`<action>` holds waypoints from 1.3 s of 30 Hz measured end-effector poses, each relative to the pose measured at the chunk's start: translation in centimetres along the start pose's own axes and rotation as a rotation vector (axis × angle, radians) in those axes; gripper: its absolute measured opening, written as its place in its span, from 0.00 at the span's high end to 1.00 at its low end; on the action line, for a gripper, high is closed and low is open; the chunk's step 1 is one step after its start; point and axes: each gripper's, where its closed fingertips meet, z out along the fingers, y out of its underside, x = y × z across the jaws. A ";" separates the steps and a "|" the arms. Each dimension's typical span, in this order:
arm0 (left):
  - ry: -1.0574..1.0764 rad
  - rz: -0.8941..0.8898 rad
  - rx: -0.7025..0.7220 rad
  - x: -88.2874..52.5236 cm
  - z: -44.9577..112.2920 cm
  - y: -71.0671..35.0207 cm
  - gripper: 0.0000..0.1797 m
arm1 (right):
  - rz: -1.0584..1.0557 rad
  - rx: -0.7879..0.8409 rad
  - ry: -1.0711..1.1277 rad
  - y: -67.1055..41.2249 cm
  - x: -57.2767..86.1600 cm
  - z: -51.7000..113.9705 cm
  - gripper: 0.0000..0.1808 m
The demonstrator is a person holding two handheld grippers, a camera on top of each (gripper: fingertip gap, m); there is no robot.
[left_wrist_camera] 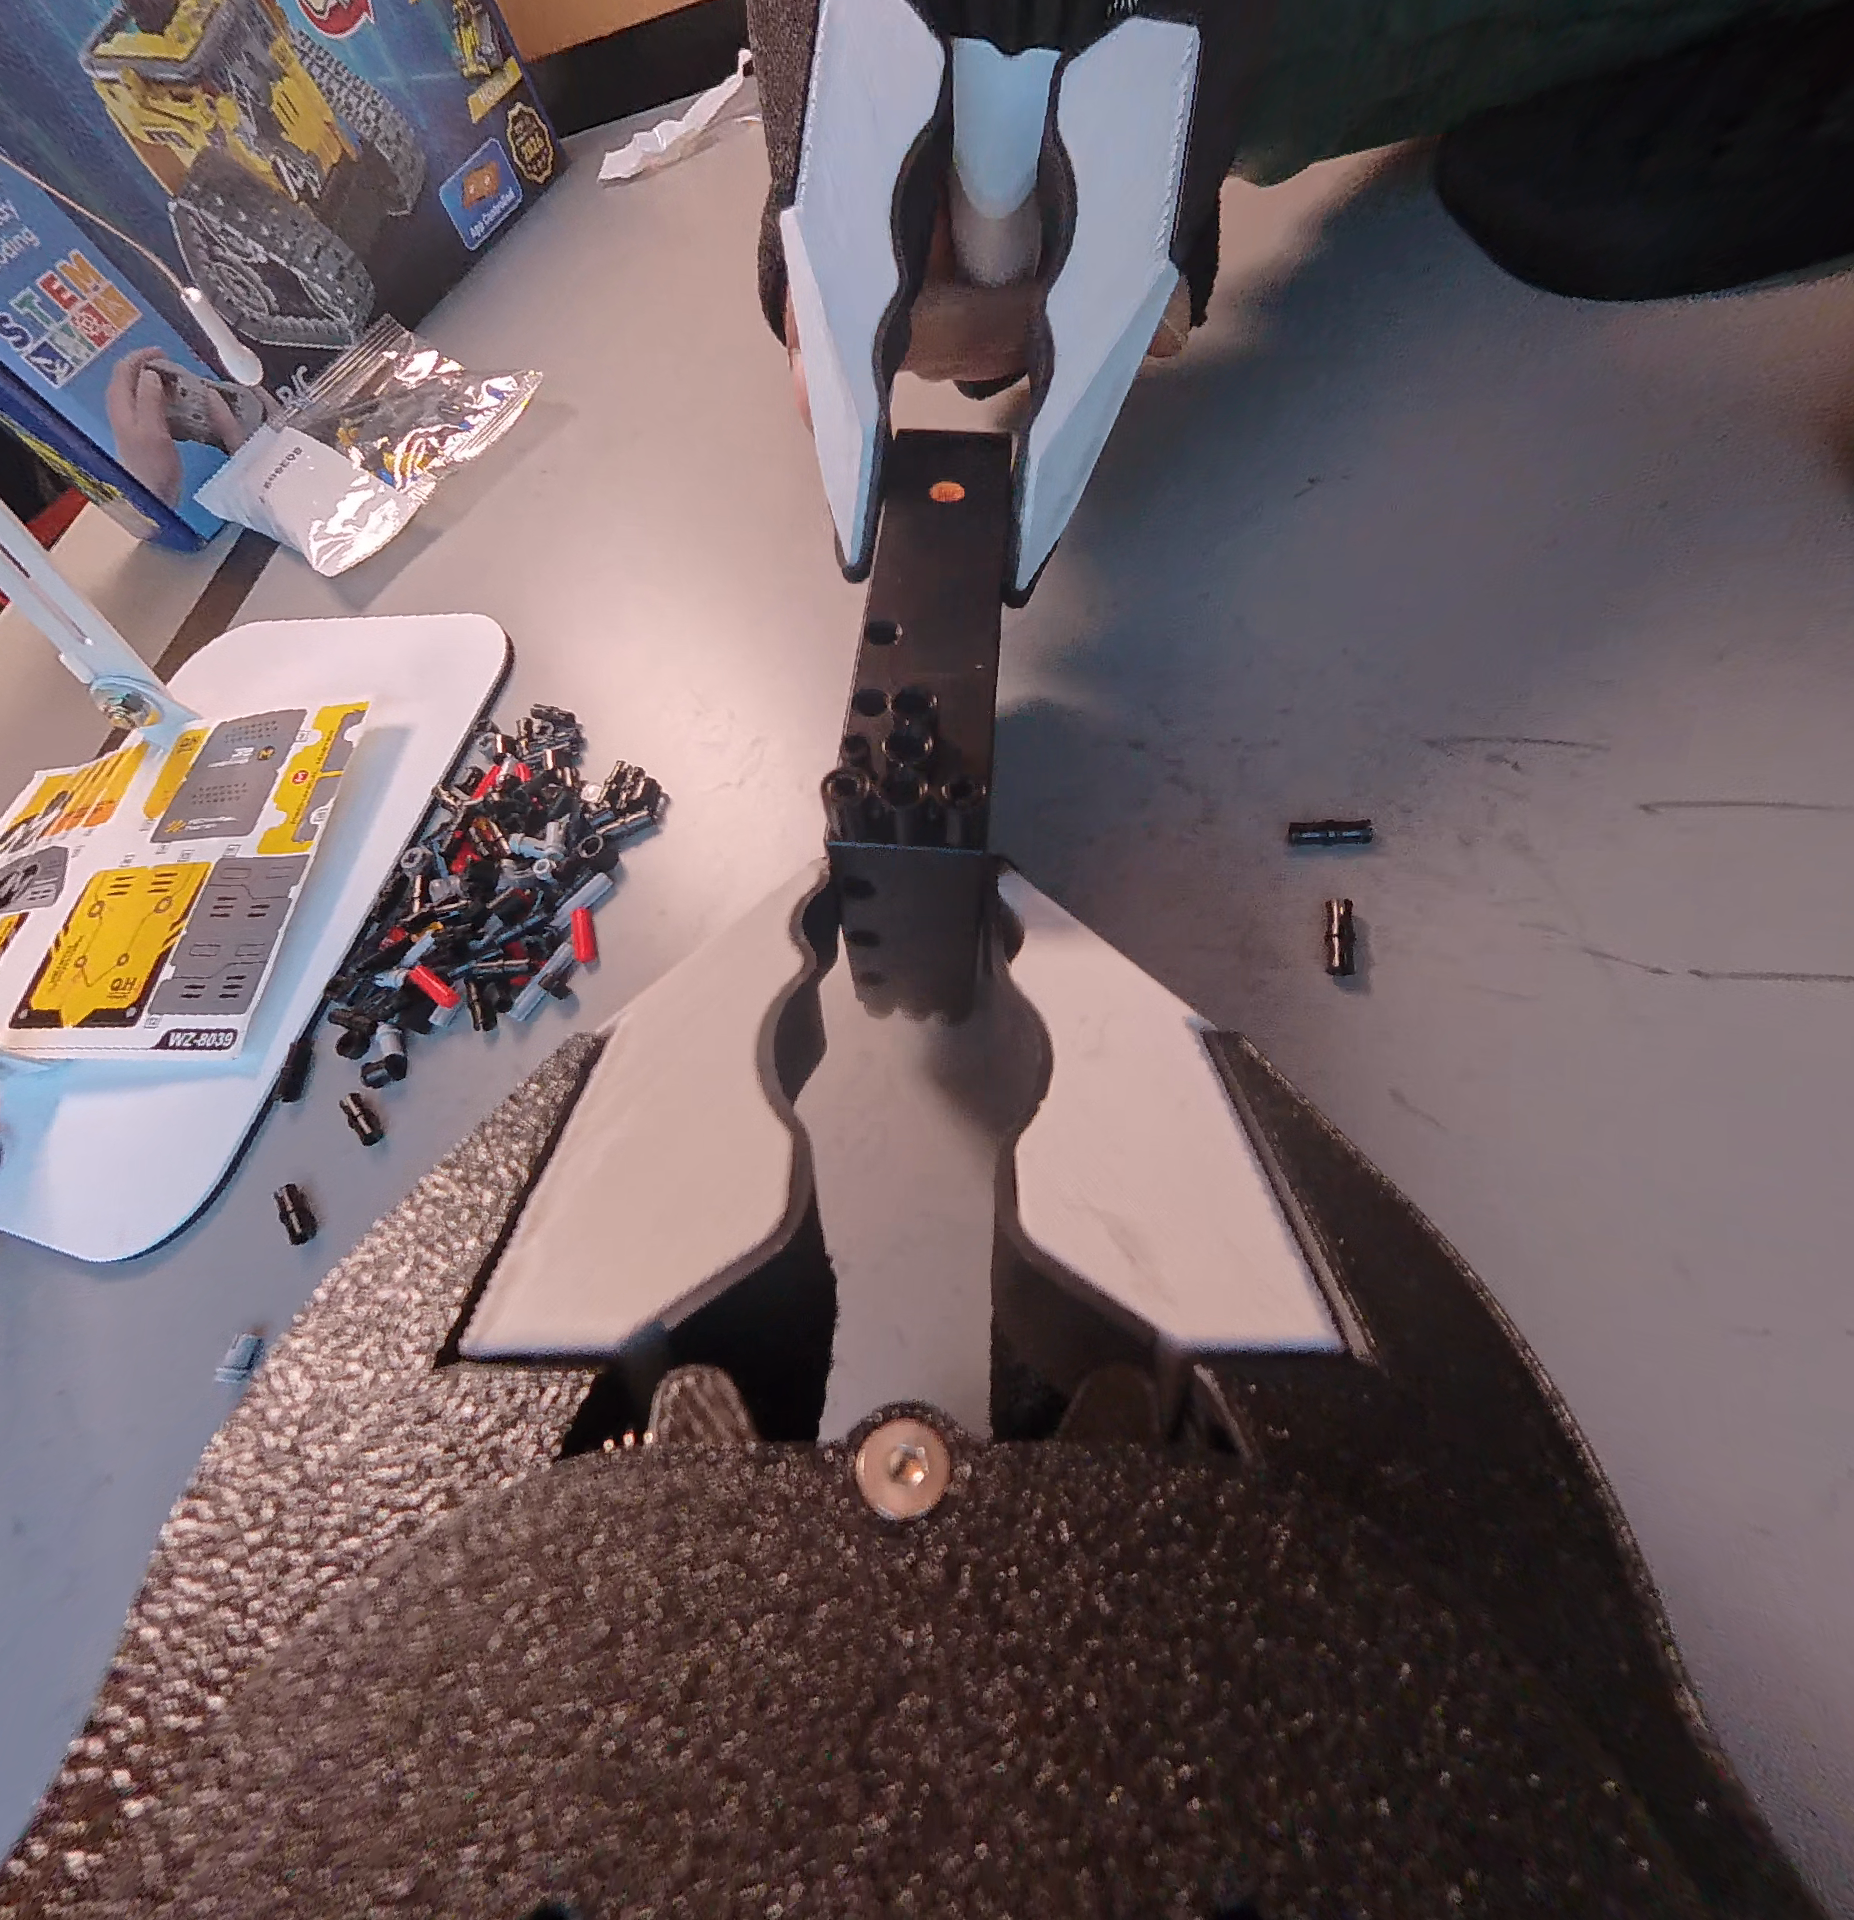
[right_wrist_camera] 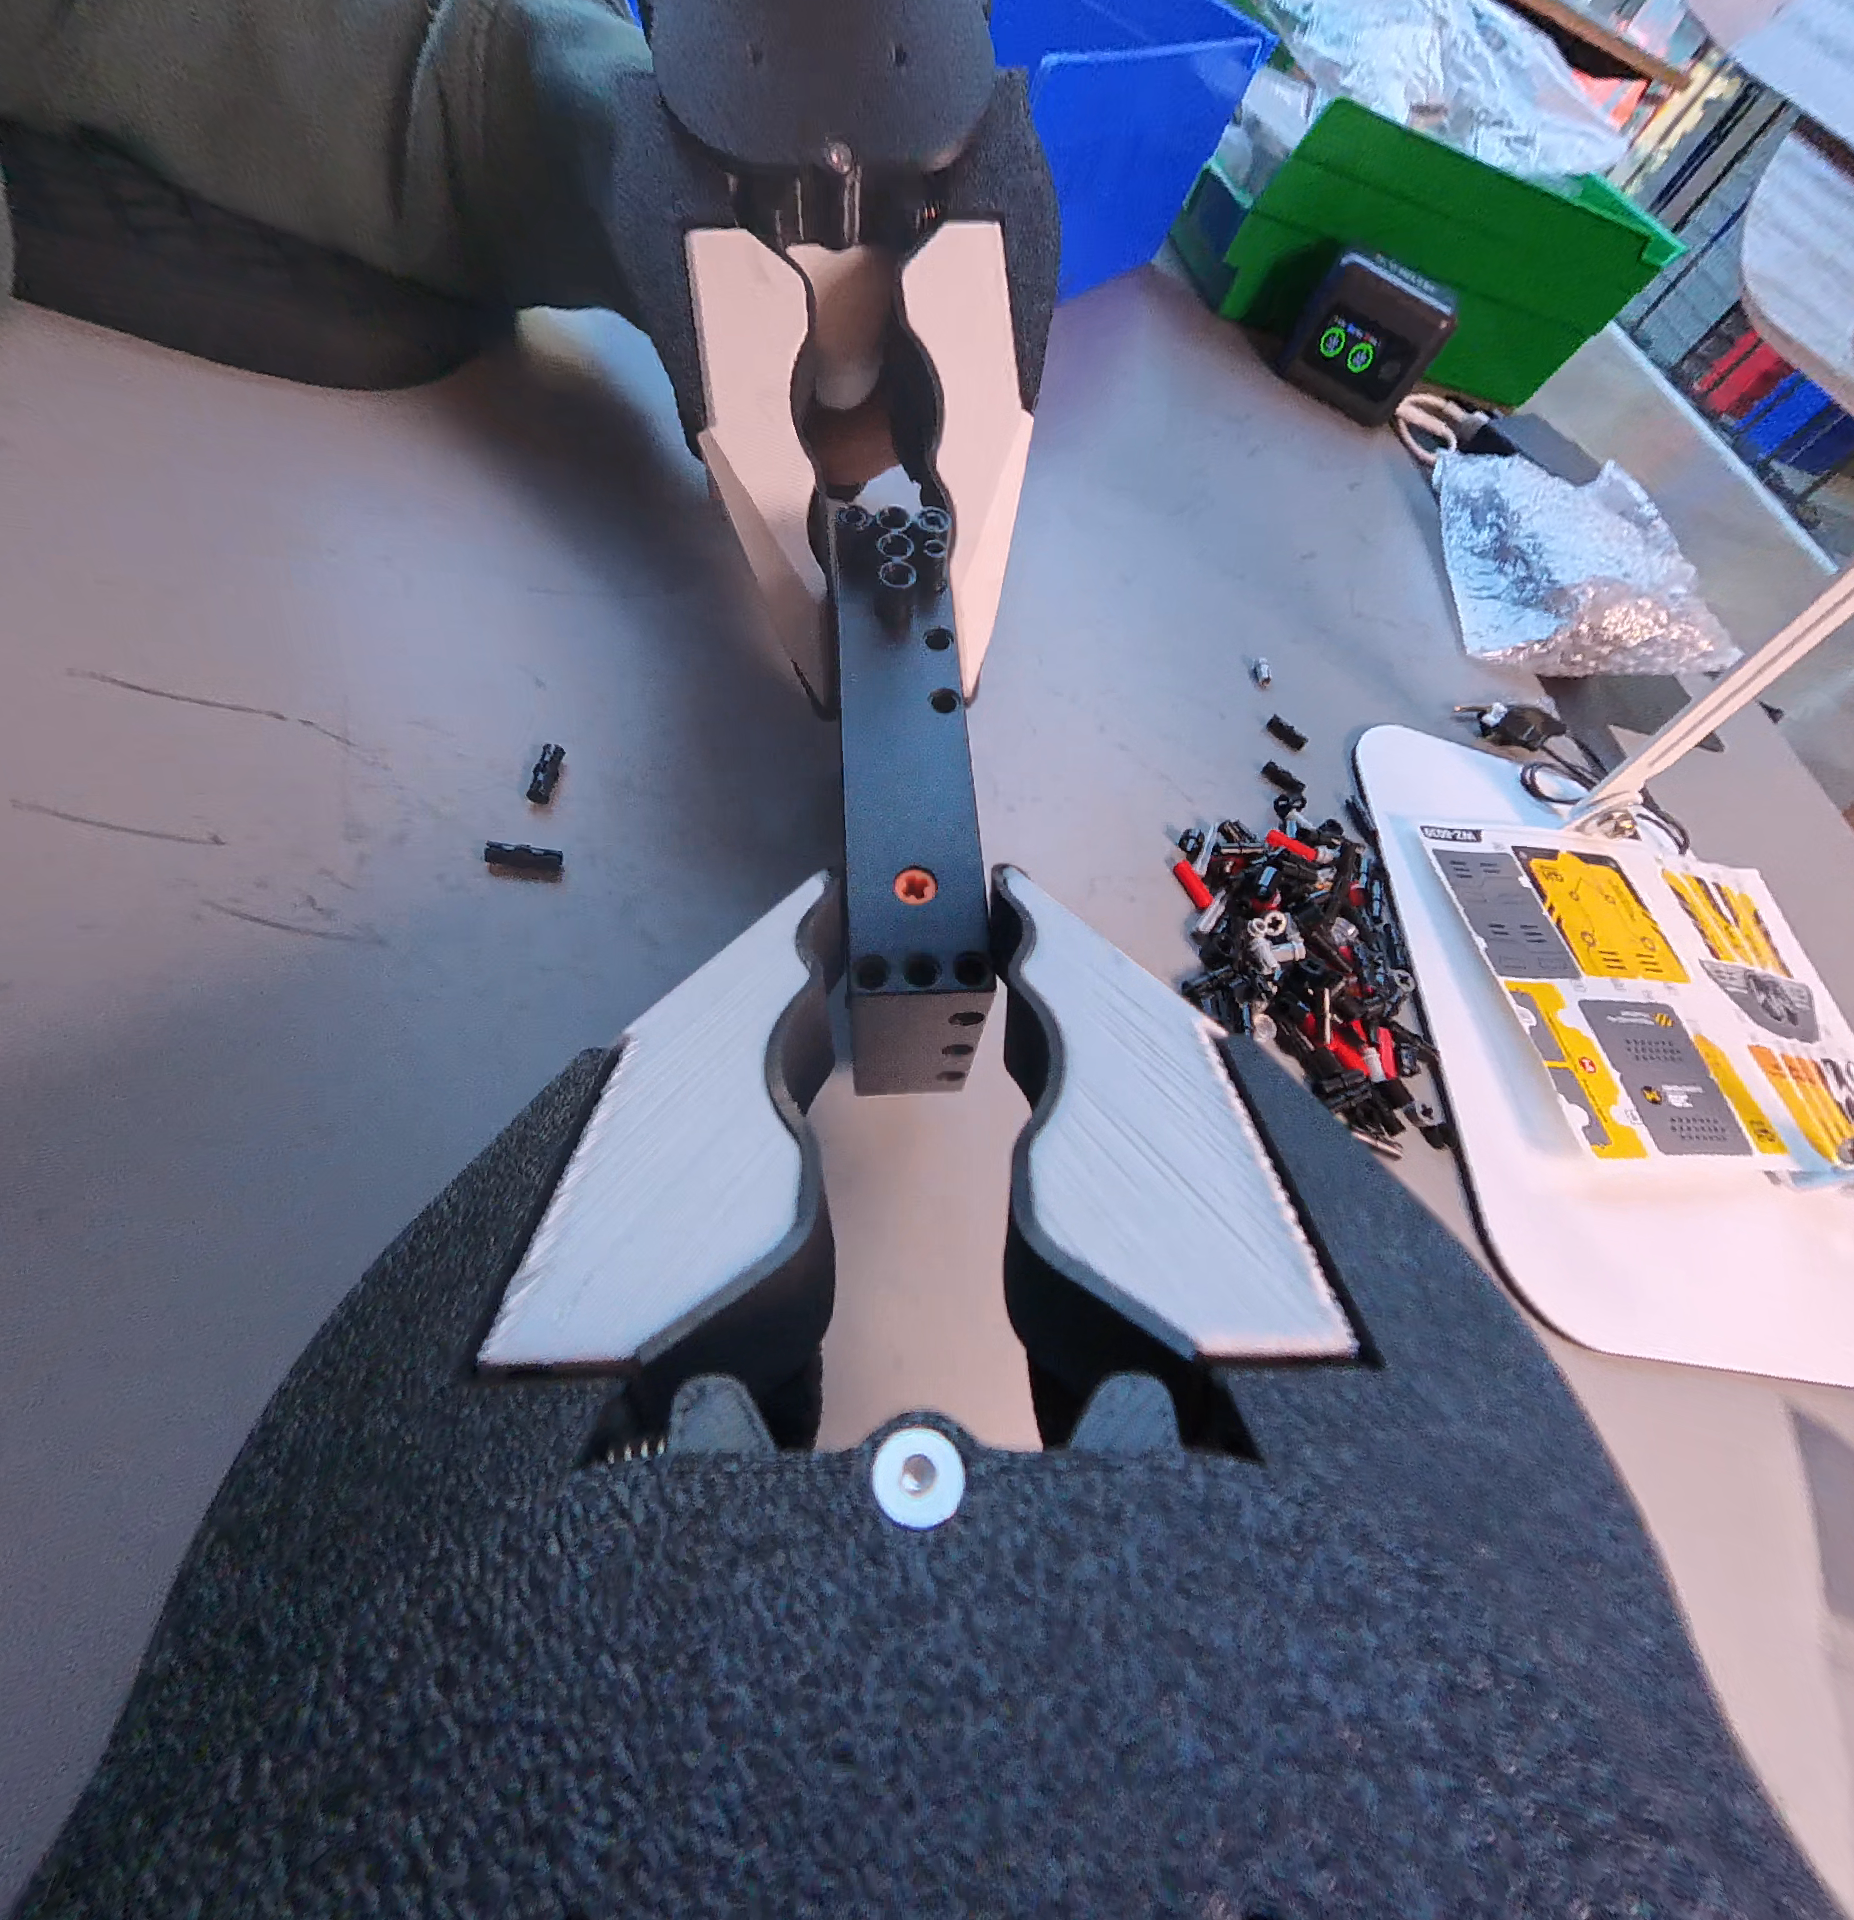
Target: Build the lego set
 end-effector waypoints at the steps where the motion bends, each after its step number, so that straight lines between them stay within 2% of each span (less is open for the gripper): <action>1: -0.002 0.000 -0.001 0.0 0.0 0.0 0.85 | -0.002 0.010 0.000 -0.1 0.0 0.0 0.86; 17: -0.003 -0.064 0.041 0.0 -0.1 -0.9 0.80 | 0.022 0.030 -0.034 0.0 -0.4 -0.2 0.86; 21: 0.022 -0.076 0.058 0.4 -0.2 -1.2 0.81 | 0.027 0.007 -0.039 0.5 -0.4 0.0 0.86; 23: 0.027 -0.084 0.062 0.4 -0.3 -1.2 0.85 | 0.038 -0.004 -0.043 0.7 -0.4 0.1 0.86; 39: -0.004 -0.197 0.048 -0.9 -0.2 -0.9 0.82 | 0.177 -0.024 -0.015 0.4 1.1 -0.4 0.85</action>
